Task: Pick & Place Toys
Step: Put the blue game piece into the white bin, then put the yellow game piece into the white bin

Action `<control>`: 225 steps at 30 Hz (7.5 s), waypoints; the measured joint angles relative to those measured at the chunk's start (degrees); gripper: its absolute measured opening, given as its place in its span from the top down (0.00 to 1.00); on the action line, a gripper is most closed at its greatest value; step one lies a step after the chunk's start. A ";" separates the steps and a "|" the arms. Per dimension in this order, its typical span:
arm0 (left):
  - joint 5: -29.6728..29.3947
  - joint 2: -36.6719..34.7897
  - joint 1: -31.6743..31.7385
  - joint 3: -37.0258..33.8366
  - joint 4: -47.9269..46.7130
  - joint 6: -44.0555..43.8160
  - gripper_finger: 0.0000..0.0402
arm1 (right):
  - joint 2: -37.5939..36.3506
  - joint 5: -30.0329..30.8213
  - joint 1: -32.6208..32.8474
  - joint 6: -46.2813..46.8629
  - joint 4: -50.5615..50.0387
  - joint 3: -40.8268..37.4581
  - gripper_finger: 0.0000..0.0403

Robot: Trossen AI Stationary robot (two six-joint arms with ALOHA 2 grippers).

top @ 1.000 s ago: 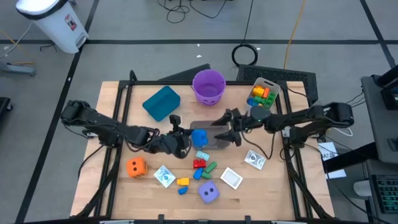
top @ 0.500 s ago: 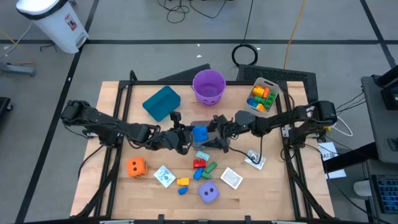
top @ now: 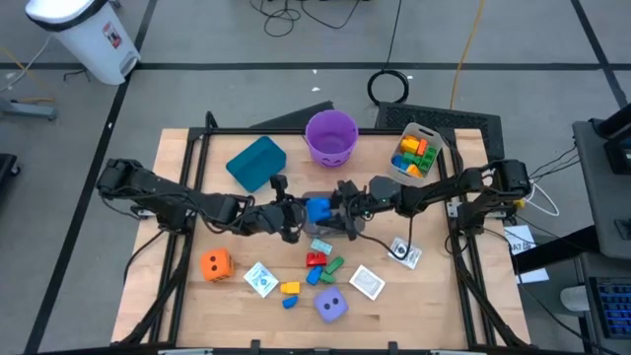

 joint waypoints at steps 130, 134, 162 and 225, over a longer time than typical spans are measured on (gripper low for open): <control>15.07 0.02 6.01 -0.02 2.87 -21.91 0.38 | -36.33 49.19 -38.73 -15.04 -71.67 -10.57 0.98; 15.08 0.00 6.01 -0.02 2.87 -21.91 0.40 | -36.35 49.06 -38.73 -15.04 -71.67 -10.58 0.98; 34.89 5.50 -13.78 0.02 -14.90 -34.98 0.39 | -36.37 31.00 -34.67 -16.53 -63.91 -10.60 0.98; 22.09 3.90 -11.69 -0.09 -12.82 -32.32 0.71 | -36.35 30.93 -28.93 -14.99 -62.46 -10.60 0.98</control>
